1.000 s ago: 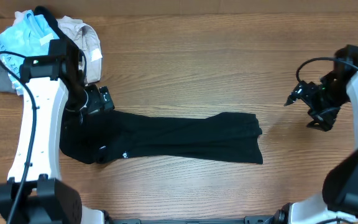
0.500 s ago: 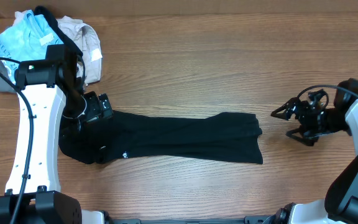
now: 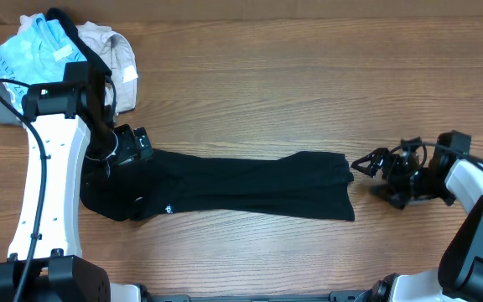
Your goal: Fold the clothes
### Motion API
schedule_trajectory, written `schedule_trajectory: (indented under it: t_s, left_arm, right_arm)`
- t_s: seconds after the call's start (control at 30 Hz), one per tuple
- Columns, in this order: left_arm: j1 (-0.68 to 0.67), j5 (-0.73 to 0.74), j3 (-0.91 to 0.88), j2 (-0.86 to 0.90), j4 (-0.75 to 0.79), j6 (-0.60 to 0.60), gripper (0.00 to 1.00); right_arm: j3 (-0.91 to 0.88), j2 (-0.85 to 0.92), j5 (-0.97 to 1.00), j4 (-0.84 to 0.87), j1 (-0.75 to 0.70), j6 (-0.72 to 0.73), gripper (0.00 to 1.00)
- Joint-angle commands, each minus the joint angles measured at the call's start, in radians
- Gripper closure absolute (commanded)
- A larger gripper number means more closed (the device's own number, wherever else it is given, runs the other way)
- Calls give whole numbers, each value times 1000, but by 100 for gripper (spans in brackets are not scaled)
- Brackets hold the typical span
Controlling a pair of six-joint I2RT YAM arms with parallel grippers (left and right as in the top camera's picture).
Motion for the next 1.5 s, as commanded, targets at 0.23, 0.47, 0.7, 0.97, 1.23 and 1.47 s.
schedule_trajectory:
  t_s: [0.23, 0.47, 0.7, 0.97, 1.23, 1.47]
  left_arm:
    - [-2, 12, -11, -15, 29, 16, 0]
    - [-2, 11, -11, -15, 26, 16, 0]
    - [-2, 11, -11, -15, 33, 16, 0]
    - [-2, 11, -11, -15, 35, 20, 0]
    - [-2, 11, -11, -15, 35, 20, 0]
    - [-2, 11, -11, -15, 35, 20, 0]
  right_arm:
    - [-64, 34, -18, 37, 68, 27, 0]
    - [-64, 92, -17, 48, 174, 54, 3]
    - [-64, 112, -17, 62, 217, 58, 16]
    - [-64, 113, -16, 124, 237, 107, 26]
    - [-64, 113, -11, 162, 239, 107, 38]
    - [-64, 113, 50, 202, 239, 183, 76]
